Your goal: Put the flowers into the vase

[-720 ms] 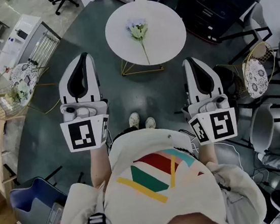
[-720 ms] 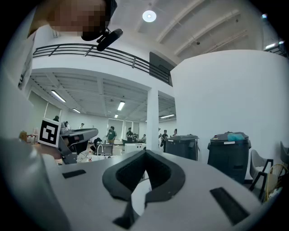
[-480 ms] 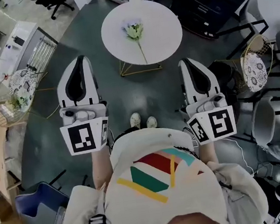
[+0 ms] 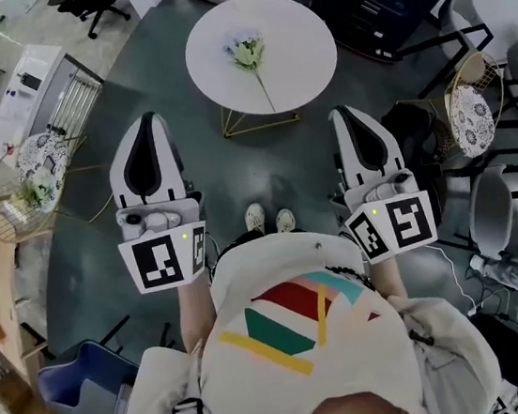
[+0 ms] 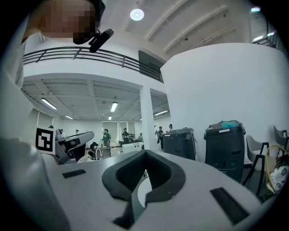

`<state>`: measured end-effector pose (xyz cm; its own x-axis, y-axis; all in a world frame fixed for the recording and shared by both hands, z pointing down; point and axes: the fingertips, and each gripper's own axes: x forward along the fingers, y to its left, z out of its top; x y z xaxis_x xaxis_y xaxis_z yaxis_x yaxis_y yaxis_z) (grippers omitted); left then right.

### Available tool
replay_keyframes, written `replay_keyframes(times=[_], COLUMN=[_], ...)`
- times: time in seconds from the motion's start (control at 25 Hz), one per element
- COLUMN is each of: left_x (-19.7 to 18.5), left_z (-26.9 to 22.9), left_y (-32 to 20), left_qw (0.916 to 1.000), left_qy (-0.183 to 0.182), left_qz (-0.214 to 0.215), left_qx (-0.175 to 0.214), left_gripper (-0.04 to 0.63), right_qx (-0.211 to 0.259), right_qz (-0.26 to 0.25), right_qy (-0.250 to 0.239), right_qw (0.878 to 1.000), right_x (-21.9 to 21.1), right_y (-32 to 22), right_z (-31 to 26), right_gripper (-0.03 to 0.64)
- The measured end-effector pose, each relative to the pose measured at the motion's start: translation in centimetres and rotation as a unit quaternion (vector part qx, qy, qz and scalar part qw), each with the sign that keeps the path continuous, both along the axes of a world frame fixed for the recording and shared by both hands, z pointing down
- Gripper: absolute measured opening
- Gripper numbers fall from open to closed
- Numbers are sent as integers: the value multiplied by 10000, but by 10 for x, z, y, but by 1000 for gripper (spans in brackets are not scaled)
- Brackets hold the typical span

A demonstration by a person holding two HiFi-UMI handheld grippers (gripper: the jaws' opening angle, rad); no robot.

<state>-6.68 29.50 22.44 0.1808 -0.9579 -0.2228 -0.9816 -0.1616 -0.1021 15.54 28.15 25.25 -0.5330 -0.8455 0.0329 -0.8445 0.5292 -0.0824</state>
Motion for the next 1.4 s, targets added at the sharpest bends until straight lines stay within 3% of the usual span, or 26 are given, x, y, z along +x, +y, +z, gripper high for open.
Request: replay_keyframes(times=[0.28,0.44,0.8,1.04,1.16,1.4], left_x=[-18,-34,-34,-34,-35,-48], left_z=[2,-2,26,34,30,24], left_y=[3,12,-19,-60,-86,-178], left_qw=[9996,9980,9983,9976,9985,9983], left_qy=[180,456,452,592,457,555], left_qz=[146,163,375,306,274,154], left_qx=[148,407,-68,-186,-89,-27], left_gripper=[6,6,6,6,6,6], right_qx=[42,-39,-87,-204,-253,-66], right_qz=[-1,20,120,207,252,162], right_qy=[-53,-145,246,-85,-352,-587], right_qw=[10000,9999,9996,9995,9987,9981], right_x=[-17,-34,-46,-36,-32,-33], right_y=[-3,3,-3,-55,-91,-169], right_z=[-7,-4,9,25,29,12], right_gripper=[8,8,9,9,9,9])
